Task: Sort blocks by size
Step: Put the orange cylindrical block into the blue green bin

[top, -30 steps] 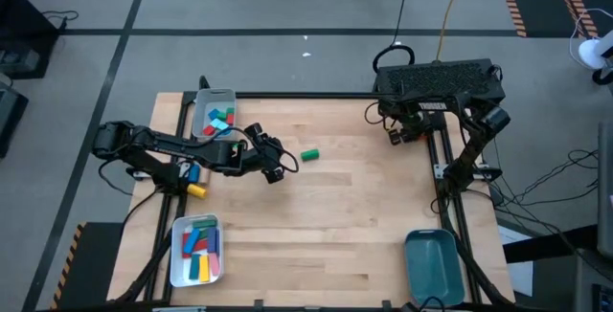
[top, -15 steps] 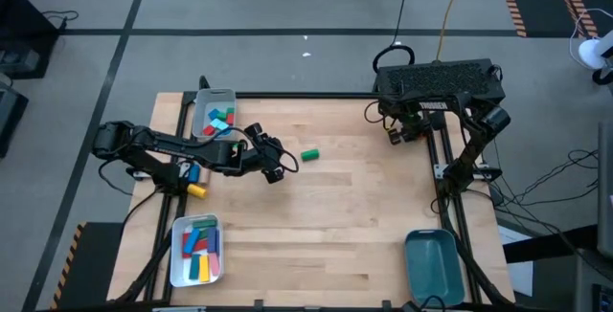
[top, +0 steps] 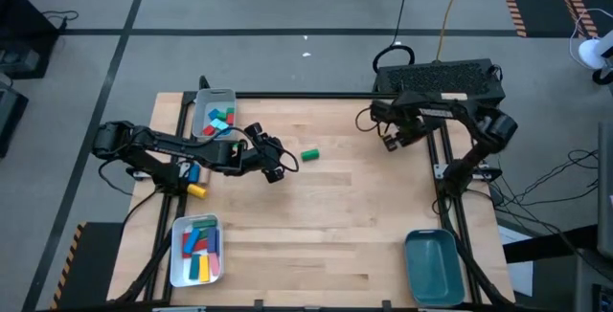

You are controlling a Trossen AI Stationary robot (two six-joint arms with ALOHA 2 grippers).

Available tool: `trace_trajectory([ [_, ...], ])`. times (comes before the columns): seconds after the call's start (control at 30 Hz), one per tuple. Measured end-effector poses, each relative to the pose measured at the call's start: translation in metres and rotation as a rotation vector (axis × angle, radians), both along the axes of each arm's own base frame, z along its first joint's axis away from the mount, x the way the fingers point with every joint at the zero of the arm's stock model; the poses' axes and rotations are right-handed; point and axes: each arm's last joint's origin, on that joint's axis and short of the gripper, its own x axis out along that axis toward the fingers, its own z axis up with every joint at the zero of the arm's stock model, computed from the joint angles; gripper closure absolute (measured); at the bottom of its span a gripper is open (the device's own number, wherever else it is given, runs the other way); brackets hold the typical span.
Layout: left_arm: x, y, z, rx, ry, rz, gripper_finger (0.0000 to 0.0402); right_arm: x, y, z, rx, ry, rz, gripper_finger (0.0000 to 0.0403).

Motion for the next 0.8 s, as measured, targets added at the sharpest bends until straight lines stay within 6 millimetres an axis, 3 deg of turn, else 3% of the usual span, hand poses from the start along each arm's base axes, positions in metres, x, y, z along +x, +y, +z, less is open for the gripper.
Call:
trace_trajectory([
  [0.17,0.000,0.000,0.000,0.000,-0.004,0.000,0.0194,0.010,0.035,0.033,0.064,-0.162,0.081,0.0295],
  [0.4,0.002,0.000,0.002,0.016,-0.016,-0.019,0.0194,0.003,0.091,0.070,0.125,-0.304,0.131,0.0294],
  [0.8,0.007,0.000,0.007,0.045,-0.062,-0.050,0.0194,-0.020,0.171,0.103,0.368,-0.514,0.155,0.0294],
])
